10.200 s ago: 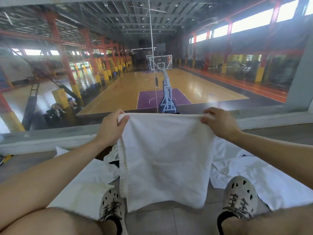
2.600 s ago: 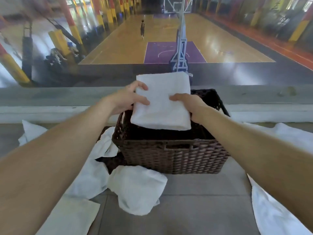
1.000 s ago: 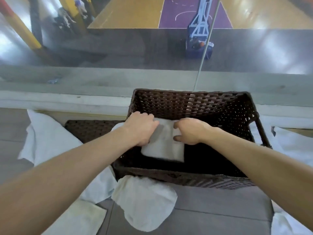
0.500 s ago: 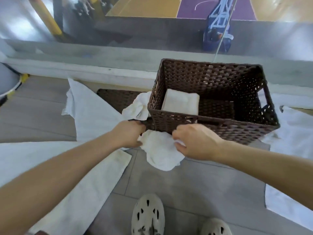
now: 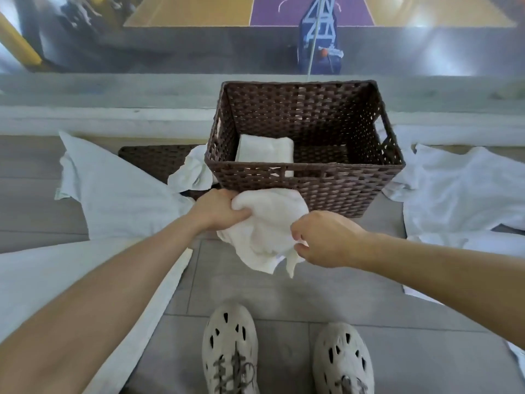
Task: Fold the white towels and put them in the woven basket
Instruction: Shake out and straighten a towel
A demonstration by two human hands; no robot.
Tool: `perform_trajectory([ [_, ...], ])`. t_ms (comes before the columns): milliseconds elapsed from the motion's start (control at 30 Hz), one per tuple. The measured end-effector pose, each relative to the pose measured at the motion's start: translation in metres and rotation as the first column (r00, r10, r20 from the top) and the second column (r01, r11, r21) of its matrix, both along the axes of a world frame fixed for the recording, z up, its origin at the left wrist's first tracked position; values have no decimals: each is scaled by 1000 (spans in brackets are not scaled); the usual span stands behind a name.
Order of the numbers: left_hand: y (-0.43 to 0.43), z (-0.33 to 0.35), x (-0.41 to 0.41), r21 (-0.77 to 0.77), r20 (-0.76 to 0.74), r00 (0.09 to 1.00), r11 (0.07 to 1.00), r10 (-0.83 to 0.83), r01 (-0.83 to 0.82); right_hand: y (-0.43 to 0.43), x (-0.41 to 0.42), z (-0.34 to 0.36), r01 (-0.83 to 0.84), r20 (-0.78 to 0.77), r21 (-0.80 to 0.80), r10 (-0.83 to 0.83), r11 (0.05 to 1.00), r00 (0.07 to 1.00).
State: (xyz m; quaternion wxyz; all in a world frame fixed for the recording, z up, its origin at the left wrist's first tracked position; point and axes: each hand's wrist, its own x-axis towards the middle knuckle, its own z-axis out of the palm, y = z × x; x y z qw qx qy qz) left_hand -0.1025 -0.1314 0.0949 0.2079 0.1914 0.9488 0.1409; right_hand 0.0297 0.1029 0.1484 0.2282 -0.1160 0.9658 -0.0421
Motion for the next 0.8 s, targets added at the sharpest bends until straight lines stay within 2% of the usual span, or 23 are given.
perform_trajectory([
  [100, 14, 34, 8, 114, 115, 991, 990, 67, -80, 13, 21, 21, 54, -84, 18, -53, 998, 995],
  [333, 28, 174, 72, 313, 127, 978, 928, 167, -199, 31, 85, 115, 146, -372, -26, -146, 989, 917],
  [433, 41, 226, 114, 446, 88, 971, 863, 222, -237, 29, 117, 153, 210, -423, -131, -246, 969, 872],
  [533, 55, 258, 157, 556, 72, 958, 787, 278, -270, 15, 149, 177, 238, -396, -302, -349, 923, 849],
  [600, 62, 266, 177, 581, 114, 956, 762, 270, -285, 1, 162, 184, 225, -386, -374, -371, 900, 845],
  [667, 66, 271, 187, 619, 141, 962, 737, 235, -271, -3, 157, 184, 200, -446, -348, -349, 916, 824],
  [733, 63, 272, 193, 692, 169, 974, 685, 152, -227, -2, 150, 191, 205, -518, -311, -347, 928, 782],
  [800, 54, 265, 195, 763, 187, 980, 618, 69, -189, 2, 147, 197, 250, -524, -364, -419, 897, 741],
])
